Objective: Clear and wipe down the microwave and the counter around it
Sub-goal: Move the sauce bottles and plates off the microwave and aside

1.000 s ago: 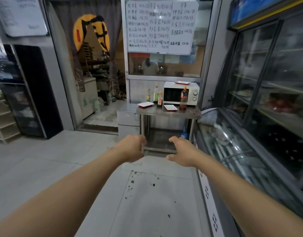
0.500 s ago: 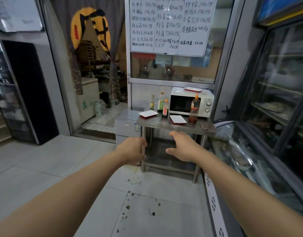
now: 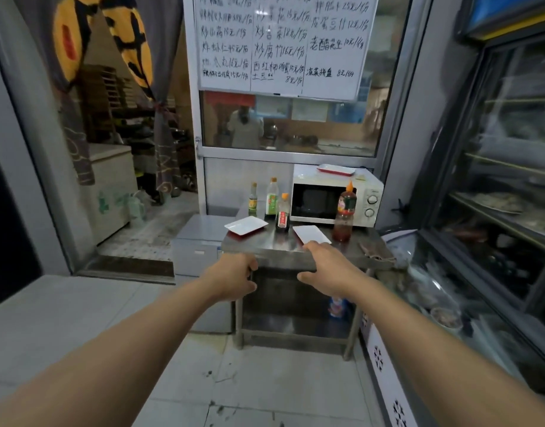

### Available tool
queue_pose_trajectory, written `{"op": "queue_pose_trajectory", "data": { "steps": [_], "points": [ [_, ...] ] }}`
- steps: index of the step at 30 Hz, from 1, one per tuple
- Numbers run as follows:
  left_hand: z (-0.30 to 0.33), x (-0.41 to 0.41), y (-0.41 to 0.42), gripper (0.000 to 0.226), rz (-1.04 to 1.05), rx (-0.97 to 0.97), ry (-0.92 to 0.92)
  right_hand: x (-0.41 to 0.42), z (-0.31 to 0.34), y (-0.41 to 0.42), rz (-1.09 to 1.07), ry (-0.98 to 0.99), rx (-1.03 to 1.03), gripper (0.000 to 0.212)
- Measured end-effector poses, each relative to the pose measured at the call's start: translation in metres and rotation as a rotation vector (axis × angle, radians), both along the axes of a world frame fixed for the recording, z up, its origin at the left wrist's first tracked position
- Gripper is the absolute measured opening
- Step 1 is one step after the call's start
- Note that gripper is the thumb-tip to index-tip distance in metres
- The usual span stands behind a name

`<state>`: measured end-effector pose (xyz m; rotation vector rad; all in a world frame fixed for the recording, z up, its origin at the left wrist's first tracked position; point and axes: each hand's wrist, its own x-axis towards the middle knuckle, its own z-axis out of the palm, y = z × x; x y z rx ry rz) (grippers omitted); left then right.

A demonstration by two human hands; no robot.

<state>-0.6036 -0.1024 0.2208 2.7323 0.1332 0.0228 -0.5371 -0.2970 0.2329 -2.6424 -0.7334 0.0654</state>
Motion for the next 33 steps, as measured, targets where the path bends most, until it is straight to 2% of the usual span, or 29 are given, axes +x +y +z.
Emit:
{"op": "queue_pose_trajectory", "data": {
  "steps": [13,24,33],
  "points": [
    [-0.023,0.181,0.08,0.037,-0.088,0.035,0.067,0.168,-0.026,0.062,-0.117,0.038,-0.013,0.057],
    [-0.038,0.344,0.097,0.038,-0.016,-0.005,0.041,0.339,-0.039,0.075,-0.115,0.045,-0.02,0.064],
    [-0.051,0.445,0.116,0.04,-0.02,0.024,0.024,0.437,-0.055,0.094,-0.142,0.079,0.001,0.061]
  ]
}}
